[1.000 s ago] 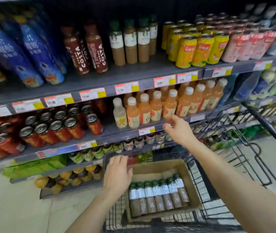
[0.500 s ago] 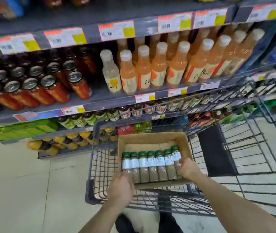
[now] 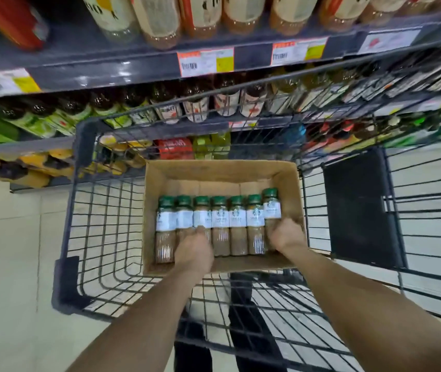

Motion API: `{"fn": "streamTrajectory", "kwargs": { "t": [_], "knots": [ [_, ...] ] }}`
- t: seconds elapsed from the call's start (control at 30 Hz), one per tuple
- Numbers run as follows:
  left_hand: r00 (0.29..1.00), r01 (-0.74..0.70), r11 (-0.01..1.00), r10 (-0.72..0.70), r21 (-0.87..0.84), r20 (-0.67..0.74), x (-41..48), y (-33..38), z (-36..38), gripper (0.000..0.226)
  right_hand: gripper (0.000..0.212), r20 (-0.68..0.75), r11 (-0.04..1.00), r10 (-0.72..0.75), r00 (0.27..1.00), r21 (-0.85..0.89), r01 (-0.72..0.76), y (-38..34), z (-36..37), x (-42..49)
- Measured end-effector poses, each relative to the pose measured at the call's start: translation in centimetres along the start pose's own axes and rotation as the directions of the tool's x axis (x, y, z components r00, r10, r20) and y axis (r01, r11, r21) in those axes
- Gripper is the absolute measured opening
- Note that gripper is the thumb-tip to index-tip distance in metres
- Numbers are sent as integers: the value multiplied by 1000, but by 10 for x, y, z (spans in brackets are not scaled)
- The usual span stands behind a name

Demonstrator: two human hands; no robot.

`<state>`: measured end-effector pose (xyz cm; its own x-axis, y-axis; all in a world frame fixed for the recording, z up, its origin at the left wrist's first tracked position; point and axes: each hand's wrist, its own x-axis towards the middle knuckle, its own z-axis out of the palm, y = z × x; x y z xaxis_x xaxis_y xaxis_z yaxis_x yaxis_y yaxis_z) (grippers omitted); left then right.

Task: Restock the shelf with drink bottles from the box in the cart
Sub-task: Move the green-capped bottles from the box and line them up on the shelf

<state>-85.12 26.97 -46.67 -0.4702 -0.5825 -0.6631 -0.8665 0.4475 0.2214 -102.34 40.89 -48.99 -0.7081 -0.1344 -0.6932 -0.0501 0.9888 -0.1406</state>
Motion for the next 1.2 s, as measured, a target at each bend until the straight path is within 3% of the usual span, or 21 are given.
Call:
{"fn": "streamTrajectory", "kwargs": {
  "t": [0.1,0.2,0.3,0.57,0.7,0.8,0.9,1.03,1.13,1.2],
  "knots": [
    [999,37,999,-37,-33,-7,9,12,16,39,39,-54,998,32,998,50,-29,3,18,3],
    [993,96,992,-101,-78,-60,19,17,22,51,17,-55,995,53,997,91,-47,-1,25,4],
    [983,151,984,-159,-94,-91,32,16,20,67,34,2,997,68,998,29,-68,-4,27,12],
    [965,229,966,-241,-119,-99,55,22,20,70,44,33,993,74,997,-89,-71,-8,38,19],
    [963,195,978,-204,-67,-177,53,24,27,62,68,34,994,107,994,-25,-106,-14,44,9],
    [961,180,977,-200,-117,-192,55,31,26,58,68,49,982,149,988,113,-154,-17,43,12],
    [954,215,952,-252,-219,-162,64,30,16,58,65,51,965,227,973,120,-232,-18,38,20],
    [963,248,946,-264,-207,-51,78,25,-2,84,60,116,946,312,943,54,-320,-26,30,34],
    [950,311,945,-310,-104,25,83,29,-5,70,65,147,958,288,946,-57,-283,-30,30,39],
    [939,343,934,-342,-97,27,86,32,-6,58,63,169,970,202,965,-171,-173,-29,27,39]
  ]
}}
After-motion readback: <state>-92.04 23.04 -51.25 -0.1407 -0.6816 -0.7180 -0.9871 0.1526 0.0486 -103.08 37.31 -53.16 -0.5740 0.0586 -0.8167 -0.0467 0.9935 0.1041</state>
